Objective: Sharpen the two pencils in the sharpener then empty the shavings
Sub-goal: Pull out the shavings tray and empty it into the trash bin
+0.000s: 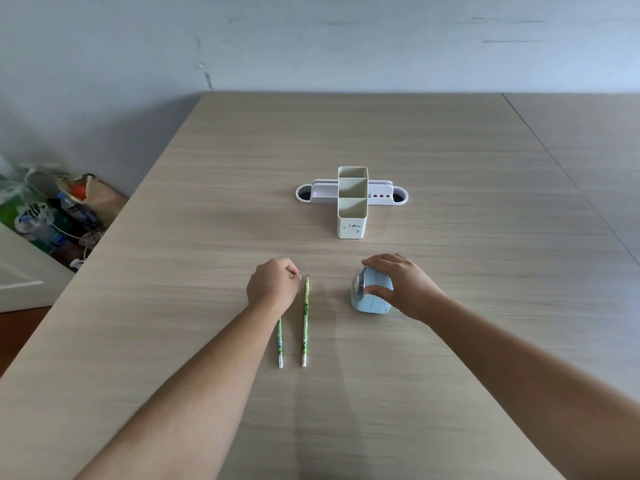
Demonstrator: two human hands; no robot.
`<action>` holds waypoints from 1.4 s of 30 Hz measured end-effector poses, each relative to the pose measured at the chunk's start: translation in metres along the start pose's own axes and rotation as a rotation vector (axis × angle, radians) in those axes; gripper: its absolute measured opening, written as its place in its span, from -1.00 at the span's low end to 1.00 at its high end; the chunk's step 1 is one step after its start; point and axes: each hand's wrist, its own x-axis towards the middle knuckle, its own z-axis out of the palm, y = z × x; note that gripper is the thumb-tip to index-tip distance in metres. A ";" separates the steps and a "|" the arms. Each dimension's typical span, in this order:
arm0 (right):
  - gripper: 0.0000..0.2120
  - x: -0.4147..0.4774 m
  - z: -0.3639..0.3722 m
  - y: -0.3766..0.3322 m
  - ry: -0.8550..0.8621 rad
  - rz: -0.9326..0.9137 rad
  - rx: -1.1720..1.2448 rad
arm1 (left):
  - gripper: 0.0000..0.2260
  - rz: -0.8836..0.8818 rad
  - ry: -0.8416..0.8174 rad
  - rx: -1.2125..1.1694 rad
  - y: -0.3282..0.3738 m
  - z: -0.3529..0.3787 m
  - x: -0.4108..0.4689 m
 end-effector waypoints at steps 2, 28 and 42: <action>-0.59 -0.001 -0.012 0.001 0.073 0.055 0.058 | -0.88 0.106 -0.009 -0.062 0.011 -0.004 0.002; -0.36 -0.018 0.012 0.046 -0.070 0.410 0.351 | -0.38 0.595 -0.321 0.379 0.085 0.047 -0.012; -0.51 -0.018 0.008 0.052 -0.063 0.415 0.412 | -0.38 0.579 -0.314 0.369 0.085 0.047 -0.012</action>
